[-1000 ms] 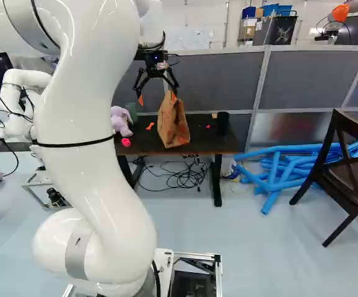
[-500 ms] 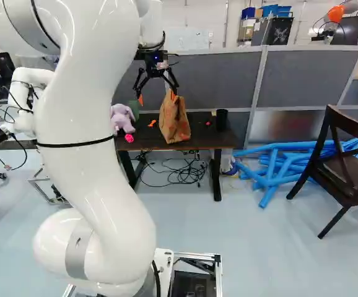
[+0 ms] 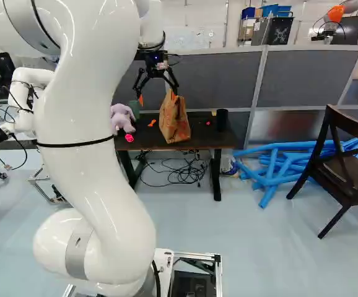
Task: Pick up the bag on the ground and place it on the table
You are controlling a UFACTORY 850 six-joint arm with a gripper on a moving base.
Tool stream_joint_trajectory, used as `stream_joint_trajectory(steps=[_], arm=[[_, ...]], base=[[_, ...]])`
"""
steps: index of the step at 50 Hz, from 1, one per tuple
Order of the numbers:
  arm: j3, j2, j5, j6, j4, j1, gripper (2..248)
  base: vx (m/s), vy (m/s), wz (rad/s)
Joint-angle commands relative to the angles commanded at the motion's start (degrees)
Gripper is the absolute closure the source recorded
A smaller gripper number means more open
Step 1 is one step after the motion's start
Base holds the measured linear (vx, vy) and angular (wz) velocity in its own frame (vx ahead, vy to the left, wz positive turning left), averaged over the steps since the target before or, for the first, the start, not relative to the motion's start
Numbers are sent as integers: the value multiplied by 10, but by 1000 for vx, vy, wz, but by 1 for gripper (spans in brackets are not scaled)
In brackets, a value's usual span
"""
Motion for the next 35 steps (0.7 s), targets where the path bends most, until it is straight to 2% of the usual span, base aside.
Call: stream_joint_trajectory(steps=[18,35], arm=[[6,3,9,2,0,0,3],[26,11,37,8,-2,0,3]], base=[[0,0,0],[0,0,0]])
